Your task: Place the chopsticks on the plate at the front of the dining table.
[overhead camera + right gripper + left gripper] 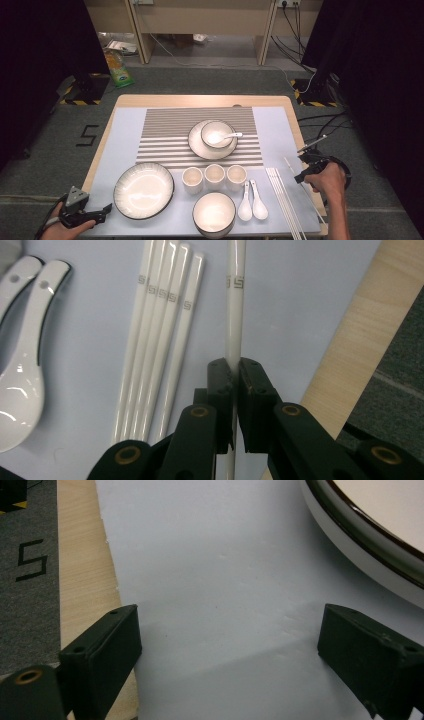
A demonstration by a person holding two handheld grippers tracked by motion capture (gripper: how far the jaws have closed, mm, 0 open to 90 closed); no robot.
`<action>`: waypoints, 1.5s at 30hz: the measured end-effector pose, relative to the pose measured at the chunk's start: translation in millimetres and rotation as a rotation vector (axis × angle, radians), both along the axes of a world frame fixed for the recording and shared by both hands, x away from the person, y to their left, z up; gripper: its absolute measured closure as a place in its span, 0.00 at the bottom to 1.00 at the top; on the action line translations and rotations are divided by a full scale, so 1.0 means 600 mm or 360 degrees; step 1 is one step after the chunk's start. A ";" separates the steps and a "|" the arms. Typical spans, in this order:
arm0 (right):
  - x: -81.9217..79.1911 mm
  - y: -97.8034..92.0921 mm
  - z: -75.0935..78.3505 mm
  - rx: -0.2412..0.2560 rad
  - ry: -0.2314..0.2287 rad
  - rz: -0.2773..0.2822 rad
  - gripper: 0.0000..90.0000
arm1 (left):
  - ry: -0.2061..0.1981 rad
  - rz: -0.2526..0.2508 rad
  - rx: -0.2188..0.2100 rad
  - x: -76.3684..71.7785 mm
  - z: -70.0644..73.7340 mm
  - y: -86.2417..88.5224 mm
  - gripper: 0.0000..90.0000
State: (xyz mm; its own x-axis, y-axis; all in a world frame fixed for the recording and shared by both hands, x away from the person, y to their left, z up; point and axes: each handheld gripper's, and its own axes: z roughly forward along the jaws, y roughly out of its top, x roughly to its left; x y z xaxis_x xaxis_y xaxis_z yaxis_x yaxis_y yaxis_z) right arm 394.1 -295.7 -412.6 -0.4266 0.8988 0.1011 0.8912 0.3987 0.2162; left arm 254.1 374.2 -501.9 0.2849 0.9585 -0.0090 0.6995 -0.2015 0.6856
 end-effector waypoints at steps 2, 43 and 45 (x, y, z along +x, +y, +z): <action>0.000 0.001 0.012 0.0023 -0.0030 0.0002 0.94 | 0.0003 -0.0003 0.0003 0.000 0.000 0.000 0.10; 0.047 0.120 0.181 0.0323 -0.0437 0.0281 0.94 | -0.0034 -0.0037 -0.0049 0.000 0.029 0.006 0.17; 0.047 0.122 0.186 0.0334 -0.0453 0.0285 0.94 | -0.0046 -0.0053 -0.0039 0.000 0.037 0.003 0.17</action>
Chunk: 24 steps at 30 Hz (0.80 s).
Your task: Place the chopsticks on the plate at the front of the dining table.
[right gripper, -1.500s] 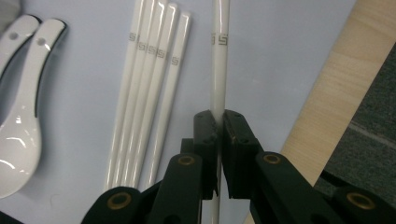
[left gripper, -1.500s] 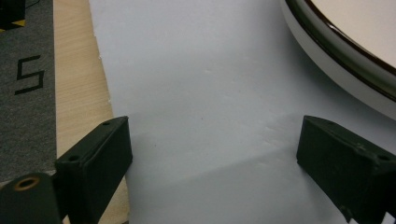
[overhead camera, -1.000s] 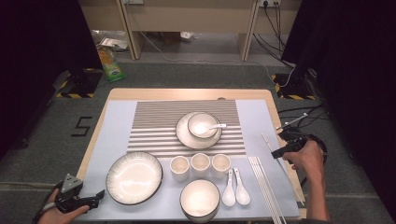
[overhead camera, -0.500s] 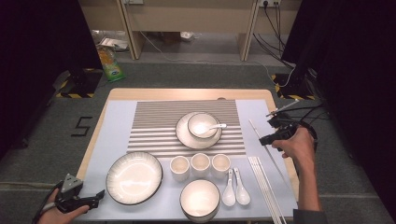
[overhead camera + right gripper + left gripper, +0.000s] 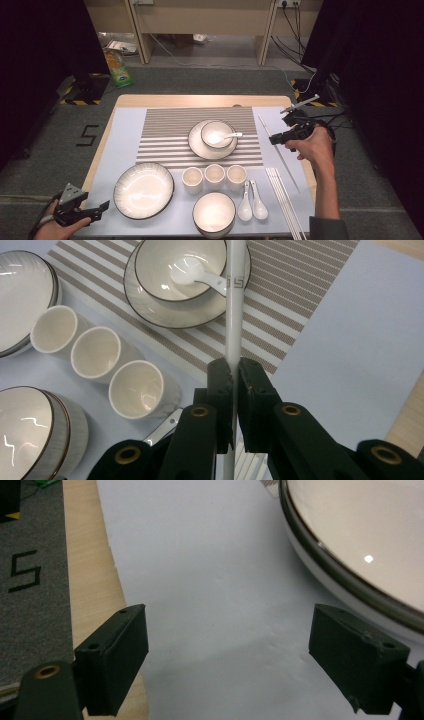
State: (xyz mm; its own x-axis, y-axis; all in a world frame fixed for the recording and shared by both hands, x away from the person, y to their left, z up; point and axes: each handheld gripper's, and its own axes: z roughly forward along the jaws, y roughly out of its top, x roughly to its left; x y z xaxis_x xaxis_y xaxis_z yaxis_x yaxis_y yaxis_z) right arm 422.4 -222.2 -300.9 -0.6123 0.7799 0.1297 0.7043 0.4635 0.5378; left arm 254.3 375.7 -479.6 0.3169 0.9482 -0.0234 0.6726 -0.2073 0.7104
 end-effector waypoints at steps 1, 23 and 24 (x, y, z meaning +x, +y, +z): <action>0.000 0.001 0.002 0.0003 -0.0003 0.0007 0.94 | -0.0010 -0.0009 -0.0002 0.000 0.004 -0.003 0.17; 0.031 0.113 0.052 0.0137 -0.0095 0.0184 0.94 | -0.0164 -0.0216 -0.0065 0.070 0.085 -0.121 0.18; 0.032 0.120 0.053 0.0148 -0.0093 0.0192 0.94 | -0.0164 -0.0233 -0.0082 0.075 0.089 -0.125 0.18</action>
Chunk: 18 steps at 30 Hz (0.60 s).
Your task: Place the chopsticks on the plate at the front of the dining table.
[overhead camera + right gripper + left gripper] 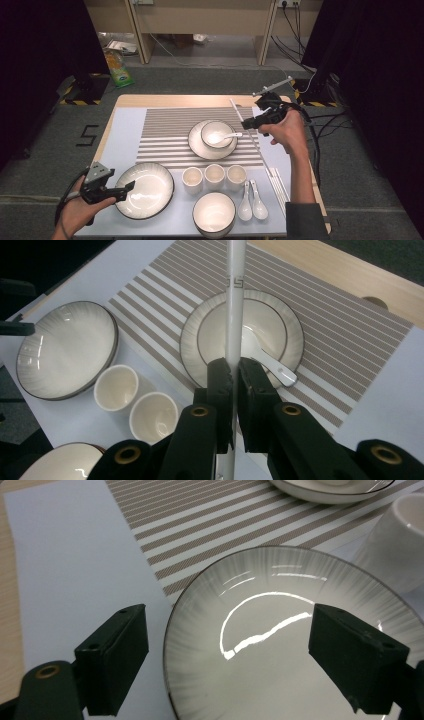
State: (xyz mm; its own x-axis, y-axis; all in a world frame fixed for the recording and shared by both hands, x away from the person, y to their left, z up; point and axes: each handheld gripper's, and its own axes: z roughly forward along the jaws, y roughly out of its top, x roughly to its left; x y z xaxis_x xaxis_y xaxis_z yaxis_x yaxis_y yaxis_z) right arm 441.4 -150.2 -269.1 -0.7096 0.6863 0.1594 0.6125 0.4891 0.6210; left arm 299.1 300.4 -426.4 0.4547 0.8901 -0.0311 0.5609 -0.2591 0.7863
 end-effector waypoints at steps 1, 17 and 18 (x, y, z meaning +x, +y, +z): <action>0.001 0.007 0.001 0.0012 0.0000 0.0014 0.94 | -0.0002 -0.0011 -0.0014 0.004 0.003 -0.006 0.18; 0.020 0.112 -0.002 0.0090 0.0007 0.0172 0.94 | -0.0034 -0.0164 -0.0048 0.062 0.052 -0.099 0.18; 0.021 0.117 -0.003 0.0097 0.0009 0.0179 0.94 | -0.0034 -0.0171 -0.0044 0.066 0.054 -0.103 0.18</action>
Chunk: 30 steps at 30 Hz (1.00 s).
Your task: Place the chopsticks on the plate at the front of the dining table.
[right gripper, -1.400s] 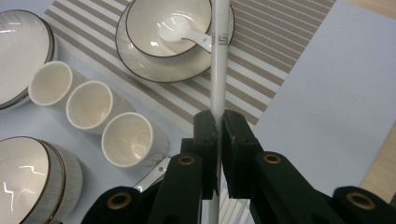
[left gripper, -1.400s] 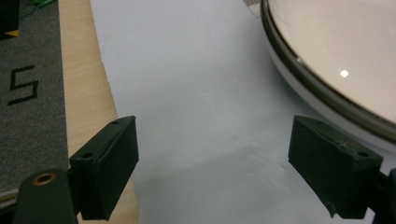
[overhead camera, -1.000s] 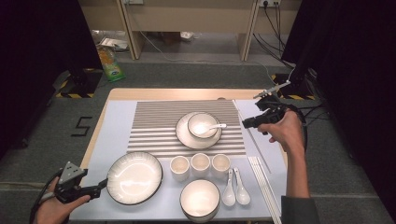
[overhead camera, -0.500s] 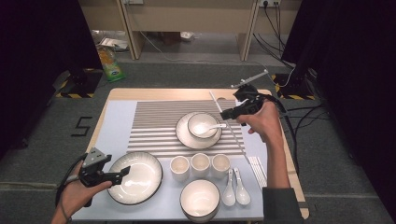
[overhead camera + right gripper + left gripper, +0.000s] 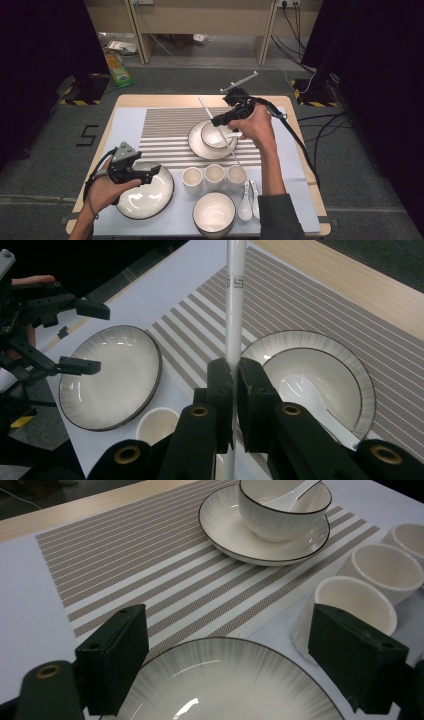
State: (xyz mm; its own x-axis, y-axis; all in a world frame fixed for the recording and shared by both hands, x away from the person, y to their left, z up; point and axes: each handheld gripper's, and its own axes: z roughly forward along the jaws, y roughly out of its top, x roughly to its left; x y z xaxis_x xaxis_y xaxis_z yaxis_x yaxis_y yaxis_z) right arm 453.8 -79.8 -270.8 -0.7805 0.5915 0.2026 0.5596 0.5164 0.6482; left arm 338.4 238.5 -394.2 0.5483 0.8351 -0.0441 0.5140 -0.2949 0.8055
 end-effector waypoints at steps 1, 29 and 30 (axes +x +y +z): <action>0.001 0.005 0.000 0.0014 0.0006 0.0006 0.94 | -0.0001 -0.0002 -0.0005 0.003 0.002 -0.004 0.18; 0.012 0.082 -0.030 0.0161 0.0060 0.0094 0.94 | -0.0007 -0.0162 -0.0205 0.054 0.046 -0.132 0.18; 0.012 0.083 -0.031 0.0164 0.0061 0.0095 0.94 | -0.0007 -0.0165 -0.0210 0.054 0.047 -0.135 0.18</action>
State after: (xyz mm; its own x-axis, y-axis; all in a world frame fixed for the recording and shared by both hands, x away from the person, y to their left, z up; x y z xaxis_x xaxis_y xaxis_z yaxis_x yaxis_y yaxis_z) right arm 460.8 -30.1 -289.3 -0.8040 0.5189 0.2904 0.5554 0.4810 0.6783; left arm 371.0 157.3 -366.1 0.6319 0.7610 -0.1468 0.4824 -0.2380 0.8430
